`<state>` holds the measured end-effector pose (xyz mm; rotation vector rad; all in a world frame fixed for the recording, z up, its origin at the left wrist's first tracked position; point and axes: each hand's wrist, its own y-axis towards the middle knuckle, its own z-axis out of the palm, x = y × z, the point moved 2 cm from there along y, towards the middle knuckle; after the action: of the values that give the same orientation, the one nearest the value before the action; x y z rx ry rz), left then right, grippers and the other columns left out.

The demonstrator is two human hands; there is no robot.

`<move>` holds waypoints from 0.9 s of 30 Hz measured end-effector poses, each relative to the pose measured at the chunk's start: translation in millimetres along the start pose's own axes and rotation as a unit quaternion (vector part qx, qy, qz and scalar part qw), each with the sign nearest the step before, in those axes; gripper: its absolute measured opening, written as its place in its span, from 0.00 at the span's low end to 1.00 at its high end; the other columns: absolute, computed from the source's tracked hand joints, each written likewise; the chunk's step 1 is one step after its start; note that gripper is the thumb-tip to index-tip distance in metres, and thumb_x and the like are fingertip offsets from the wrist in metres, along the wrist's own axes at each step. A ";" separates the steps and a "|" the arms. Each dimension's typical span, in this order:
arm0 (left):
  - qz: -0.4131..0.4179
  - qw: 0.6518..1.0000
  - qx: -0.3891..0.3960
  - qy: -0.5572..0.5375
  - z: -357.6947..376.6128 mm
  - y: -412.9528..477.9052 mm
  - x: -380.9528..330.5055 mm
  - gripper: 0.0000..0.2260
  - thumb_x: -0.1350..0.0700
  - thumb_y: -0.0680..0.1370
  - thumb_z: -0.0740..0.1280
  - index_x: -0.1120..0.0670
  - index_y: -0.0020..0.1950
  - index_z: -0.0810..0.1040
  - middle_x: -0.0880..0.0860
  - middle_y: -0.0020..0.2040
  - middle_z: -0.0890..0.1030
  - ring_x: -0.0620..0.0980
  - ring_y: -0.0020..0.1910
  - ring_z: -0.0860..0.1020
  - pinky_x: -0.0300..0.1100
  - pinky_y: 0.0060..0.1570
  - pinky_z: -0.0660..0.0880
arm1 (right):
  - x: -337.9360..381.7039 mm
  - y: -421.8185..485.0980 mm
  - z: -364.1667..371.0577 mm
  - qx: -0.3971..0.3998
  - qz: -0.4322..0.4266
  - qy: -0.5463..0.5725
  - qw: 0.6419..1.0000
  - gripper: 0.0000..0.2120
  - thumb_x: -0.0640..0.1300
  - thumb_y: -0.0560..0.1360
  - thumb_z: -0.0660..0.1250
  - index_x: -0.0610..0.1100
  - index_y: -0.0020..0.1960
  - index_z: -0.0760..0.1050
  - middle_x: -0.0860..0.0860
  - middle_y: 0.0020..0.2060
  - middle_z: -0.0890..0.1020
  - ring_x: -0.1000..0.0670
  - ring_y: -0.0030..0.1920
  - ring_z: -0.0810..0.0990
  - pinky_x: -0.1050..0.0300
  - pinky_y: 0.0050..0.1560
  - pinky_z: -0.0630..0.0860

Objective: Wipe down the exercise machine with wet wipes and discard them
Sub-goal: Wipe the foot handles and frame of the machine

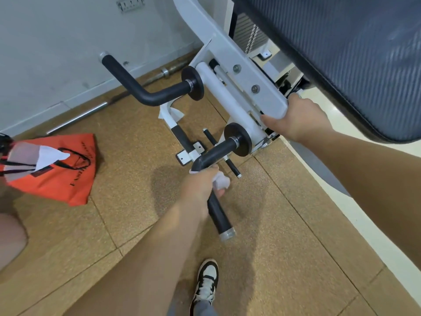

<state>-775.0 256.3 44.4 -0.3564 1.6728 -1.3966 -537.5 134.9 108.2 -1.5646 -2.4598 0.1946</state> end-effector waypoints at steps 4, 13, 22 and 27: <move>0.003 0.997 -0.058 0.043 9.0 -45.8 35.3 0.15 0.43 0.78 0.69 0.53 0.55 0.79 0.52 0.34 0.86 0.45 0.32 0.84 0.39 0.35 0.74 | -3.1 1.3 1.5 -0.004 -0.003 0.002 1.000 0.33 0.74 0.73 0.64 0.44 0.57 0.67 0.49 0.41 0.75 0.43 0.42 0.76 0.50 0.38 0.73; -0.003 1.000 -0.003 0.017 2.2 -36.9 4.9 0.16 0.45 0.79 0.71 0.57 0.44 0.80 0.56 0.32 0.85 0.57 0.41 0.86 0.59 0.58 0.81 | -4.3 1.6 2.6 -0.003 -0.004 0.015 1.000 0.34 0.74 0.72 0.65 0.45 0.58 0.69 0.48 0.43 0.77 0.43 0.43 0.78 0.50 0.40 0.75; -0.057 0.994 0.032 0.083 1.4 -64.3 46.3 0.16 0.43 0.78 0.71 0.54 0.56 0.79 0.56 0.41 0.88 0.48 0.38 0.86 0.45 0.46 0.81 | -3.6 2.4 3.4 0.000 -0.004 0.015 1.000 0.33 0.75 0.72 0.64 0.46 0.57 0.68 0.50 0.42 0.76 0.43 0.44 0.77 0.50 0.39 0.73; 0.011 1.000 0.005 0.001 -0.4 -31.0 -10.7 0.12 0.50 0.79 0.72 0.55 0.57 0.77 0.52 0.28 0.84 0.55 0.40 0.85 0.52 0.54 0.82 | -4.0 3.3 3.8 0.002 -0.005 0.012 1.000 0.32 0.74 0.73 0.64 0.46 0.57 0.68 0.50 0.41 0.76 0.46 0.40 0.76 0.50 0.37 0.73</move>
<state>-779.1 254.1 76.9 -0.3301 1.6650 -1.3900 -534.0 132.7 103.2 -1.5424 -2.4472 0.1769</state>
